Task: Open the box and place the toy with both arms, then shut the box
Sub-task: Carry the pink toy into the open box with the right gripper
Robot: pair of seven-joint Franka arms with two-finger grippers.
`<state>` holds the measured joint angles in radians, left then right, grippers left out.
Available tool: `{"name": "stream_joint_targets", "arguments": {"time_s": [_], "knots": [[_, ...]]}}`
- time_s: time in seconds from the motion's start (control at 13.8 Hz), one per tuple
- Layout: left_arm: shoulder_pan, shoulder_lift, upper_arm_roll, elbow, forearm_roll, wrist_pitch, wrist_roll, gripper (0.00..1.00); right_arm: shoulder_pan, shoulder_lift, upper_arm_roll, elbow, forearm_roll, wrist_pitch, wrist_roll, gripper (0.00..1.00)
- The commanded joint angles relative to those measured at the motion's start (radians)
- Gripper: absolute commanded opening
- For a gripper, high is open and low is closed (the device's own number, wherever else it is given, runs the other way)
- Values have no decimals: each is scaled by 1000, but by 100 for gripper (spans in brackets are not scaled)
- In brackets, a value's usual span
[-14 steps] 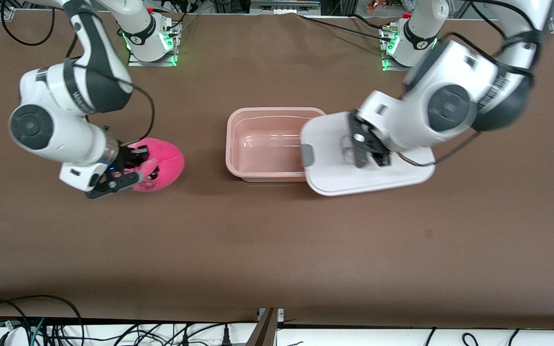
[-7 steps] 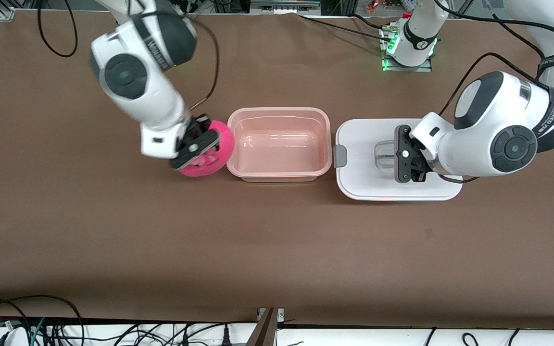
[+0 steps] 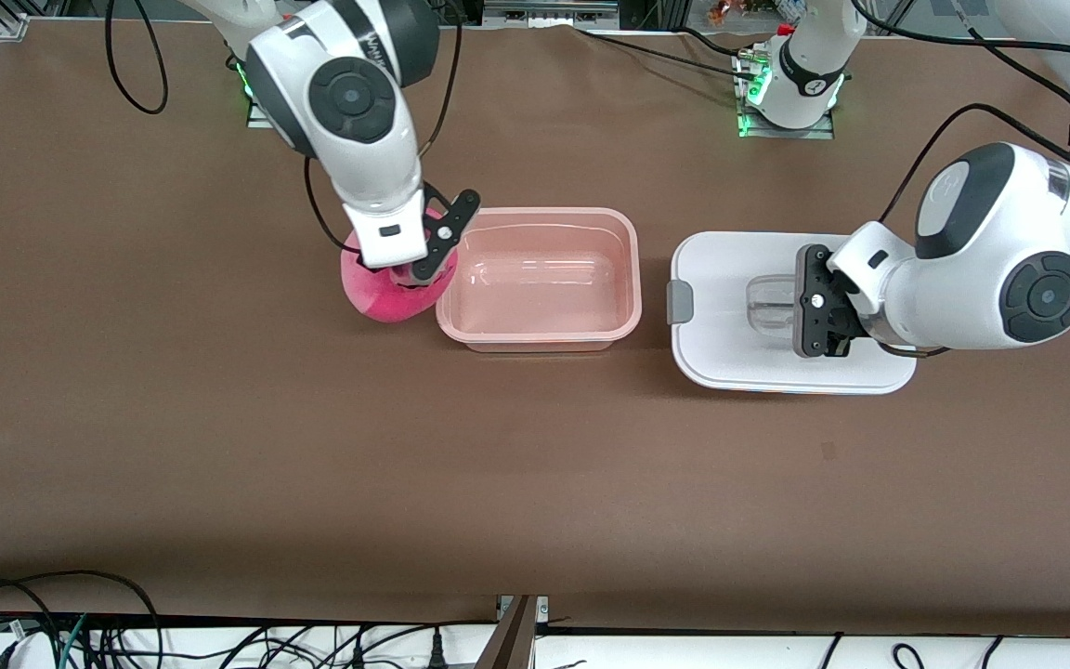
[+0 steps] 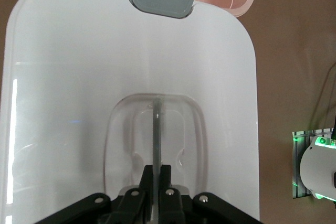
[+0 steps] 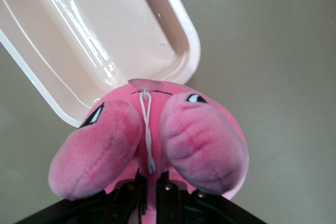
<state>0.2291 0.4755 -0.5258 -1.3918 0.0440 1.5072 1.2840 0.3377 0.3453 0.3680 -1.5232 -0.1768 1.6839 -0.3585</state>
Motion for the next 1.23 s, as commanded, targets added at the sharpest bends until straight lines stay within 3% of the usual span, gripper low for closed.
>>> {"name": "stream_joint_targets", "arguments": {"time_s": [0.0,0.29,0.36,0.43,0.8,1.16], "knots": [[1,12,-11,23,42,-25,26,0,50,47,-4,23,-39,14,-1,0],[1,14,-11,23,40,-25,26,0,87,90,-4,29,-41,118,102,0],[1,15,-11,23,40,-25,26,0,95,102,-4,41,-40,129,174,32],[1,14,-13,23,42,-25,26,0,102,109,-3,55,-36,129,259,96],[4,14,-11,23,42,-27,26,0,138,93,-3,167,-30,28,498,100],[4,14,-11,23,31,-27,25,0,97,84,-20,273,-30,-131,523,100]]}}
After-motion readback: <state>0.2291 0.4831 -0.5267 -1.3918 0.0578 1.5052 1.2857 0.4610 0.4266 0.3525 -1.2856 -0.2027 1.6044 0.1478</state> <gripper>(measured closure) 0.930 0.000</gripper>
